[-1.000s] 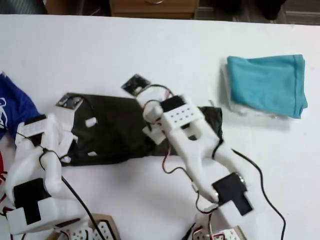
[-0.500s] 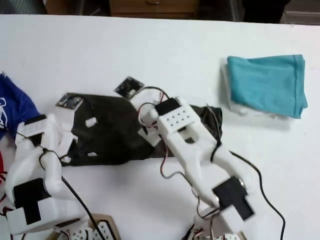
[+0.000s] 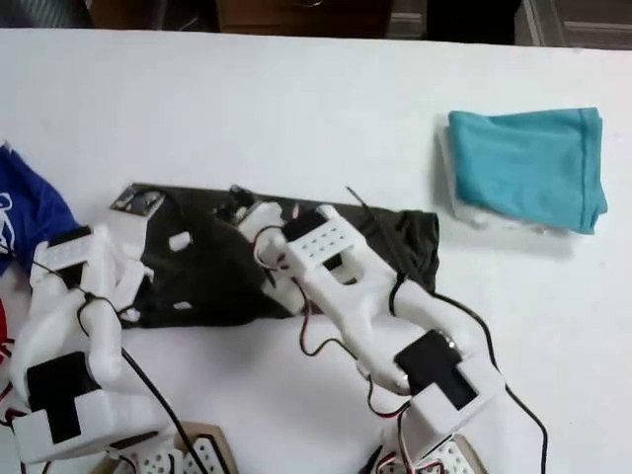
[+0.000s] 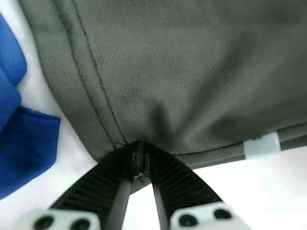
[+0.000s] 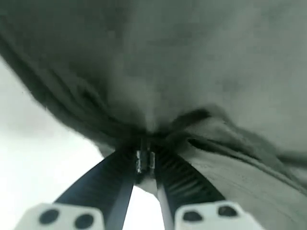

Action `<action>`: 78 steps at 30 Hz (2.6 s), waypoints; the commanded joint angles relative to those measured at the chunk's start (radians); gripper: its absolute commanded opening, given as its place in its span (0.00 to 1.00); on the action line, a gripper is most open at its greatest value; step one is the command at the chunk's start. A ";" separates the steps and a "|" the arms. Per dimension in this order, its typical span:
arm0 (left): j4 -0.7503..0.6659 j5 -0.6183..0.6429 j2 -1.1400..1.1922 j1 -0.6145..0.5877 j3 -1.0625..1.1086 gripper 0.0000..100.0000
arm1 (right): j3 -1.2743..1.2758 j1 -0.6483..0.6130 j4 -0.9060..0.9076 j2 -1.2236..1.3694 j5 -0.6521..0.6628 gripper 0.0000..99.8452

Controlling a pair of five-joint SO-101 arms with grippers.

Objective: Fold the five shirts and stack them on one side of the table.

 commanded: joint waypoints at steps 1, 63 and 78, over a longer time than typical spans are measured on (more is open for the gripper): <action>-0.052 -0.008 0.011 -0.012 -0.001 0.03 | -0.005 -0.008 0.058 -0.047 -0.002 0.02; 0.420 0.032 0.479 -0.396 -1.173 0.03 | 0.847 0.768 -0.558 -0.682 0.055 0.02; 0.733 0.192 0.514 -0.114 -1.362 0.10 | 0.847 0.773 -0.558 -0.682 0.054 0.02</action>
